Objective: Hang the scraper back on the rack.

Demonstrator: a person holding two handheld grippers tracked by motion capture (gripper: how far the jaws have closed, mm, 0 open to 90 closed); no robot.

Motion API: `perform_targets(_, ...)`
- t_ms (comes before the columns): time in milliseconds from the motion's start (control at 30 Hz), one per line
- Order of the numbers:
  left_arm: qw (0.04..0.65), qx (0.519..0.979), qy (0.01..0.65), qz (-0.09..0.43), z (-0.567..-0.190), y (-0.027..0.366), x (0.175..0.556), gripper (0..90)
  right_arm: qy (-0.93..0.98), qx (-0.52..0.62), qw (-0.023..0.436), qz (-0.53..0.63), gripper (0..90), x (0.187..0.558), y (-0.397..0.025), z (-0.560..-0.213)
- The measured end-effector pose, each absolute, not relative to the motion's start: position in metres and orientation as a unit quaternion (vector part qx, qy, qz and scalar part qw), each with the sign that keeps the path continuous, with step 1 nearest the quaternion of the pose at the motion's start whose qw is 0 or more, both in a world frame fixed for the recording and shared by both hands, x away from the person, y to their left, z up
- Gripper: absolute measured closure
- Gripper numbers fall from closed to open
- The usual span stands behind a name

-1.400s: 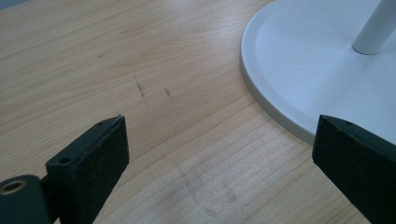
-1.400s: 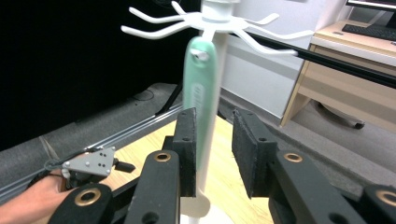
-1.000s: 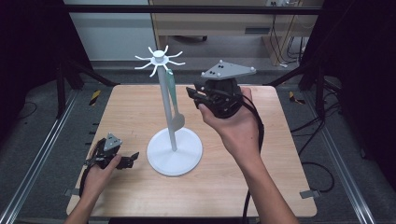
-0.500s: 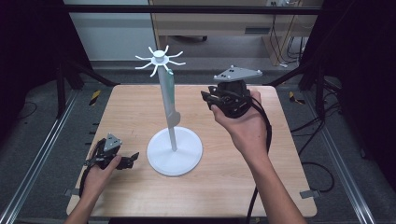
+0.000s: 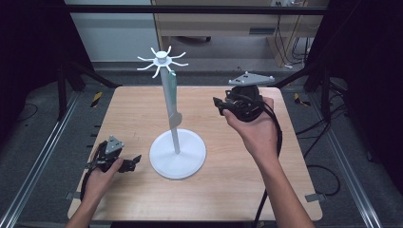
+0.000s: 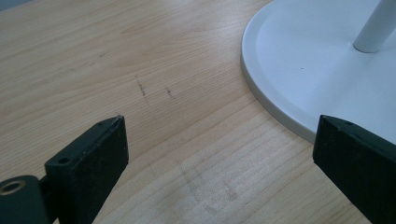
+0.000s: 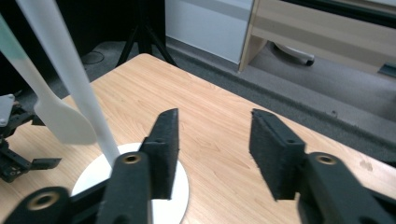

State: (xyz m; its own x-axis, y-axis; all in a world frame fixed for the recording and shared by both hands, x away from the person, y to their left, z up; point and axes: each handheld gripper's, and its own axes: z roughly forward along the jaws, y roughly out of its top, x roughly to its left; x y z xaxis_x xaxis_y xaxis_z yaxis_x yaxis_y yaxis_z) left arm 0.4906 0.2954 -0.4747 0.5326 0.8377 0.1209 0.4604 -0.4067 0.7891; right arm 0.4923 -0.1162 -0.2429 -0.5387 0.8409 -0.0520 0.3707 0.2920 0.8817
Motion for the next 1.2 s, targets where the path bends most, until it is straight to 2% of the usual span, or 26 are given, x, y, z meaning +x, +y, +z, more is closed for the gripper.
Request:
perform_targets(500,0.361,0.796,0.409,0.263,-0.474,0.298,0.491,3.1,0.736,0.435,0.290,0.431,18.1,0.496,-0.137,-0.254)
perform_targets(600,0.361,0.796,0.409,0.263,-0.474,0.298,0.491,3.1,0.729,0.443,0.295,0.430,14.0,0.496,-0.139,-0.257)
perform_targets(933,0.363,0.795,0.408,0.263,-0.474,0.298,0.490,3.1,0.728,0.445,0.300,0.426,6.3,0.494,-0.149,-0.265)
perform_targets(1200,0.364,0.795,0.409,0.262,-0.474,0.298,0.489,3.1,0.729,0.432,0.309,0.432,5.7,0.487,-0.158,-0.275)
